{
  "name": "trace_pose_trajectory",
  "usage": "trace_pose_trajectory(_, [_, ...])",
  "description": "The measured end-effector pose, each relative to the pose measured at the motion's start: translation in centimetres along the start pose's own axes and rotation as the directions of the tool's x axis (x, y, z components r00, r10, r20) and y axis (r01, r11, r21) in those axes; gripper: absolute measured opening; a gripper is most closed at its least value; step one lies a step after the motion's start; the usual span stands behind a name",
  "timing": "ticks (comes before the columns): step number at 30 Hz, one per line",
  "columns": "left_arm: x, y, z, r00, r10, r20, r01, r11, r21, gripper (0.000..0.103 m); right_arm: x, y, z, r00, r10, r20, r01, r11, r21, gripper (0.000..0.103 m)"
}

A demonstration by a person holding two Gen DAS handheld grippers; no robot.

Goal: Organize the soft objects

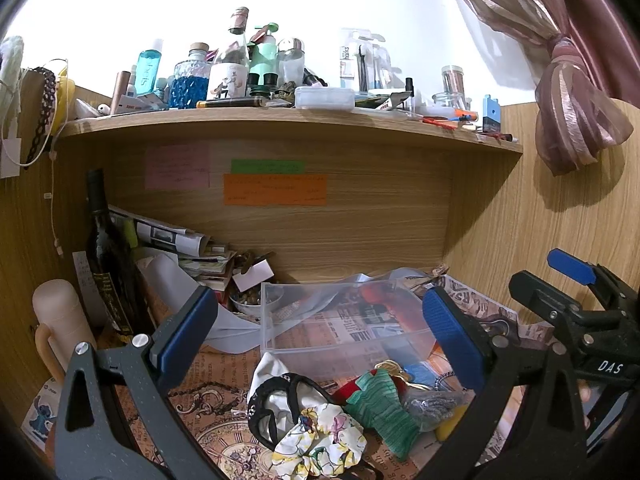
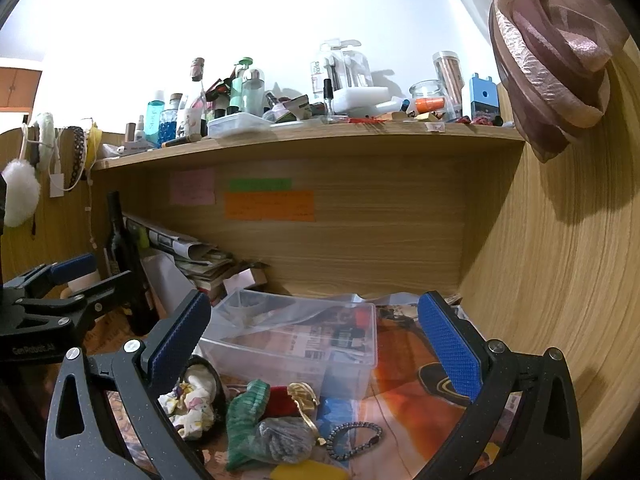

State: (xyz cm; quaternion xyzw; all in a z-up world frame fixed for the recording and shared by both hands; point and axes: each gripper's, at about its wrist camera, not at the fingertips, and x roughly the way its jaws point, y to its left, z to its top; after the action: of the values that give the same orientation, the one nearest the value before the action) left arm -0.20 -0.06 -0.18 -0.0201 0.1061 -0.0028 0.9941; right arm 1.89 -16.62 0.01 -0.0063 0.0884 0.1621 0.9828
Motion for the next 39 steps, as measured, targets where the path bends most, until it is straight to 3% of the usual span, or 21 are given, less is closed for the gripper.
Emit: trace_pose_trajectory(39, [-0.04, -0.05, -0.1, 1.0, 0.0, 0.001, 0.0, 1.0, 0.001, 0.103, -0.36, 0.19, 0.05, 1.0, 0.01, 0.012, -0.01, 1.0, 0.009, 0.103])
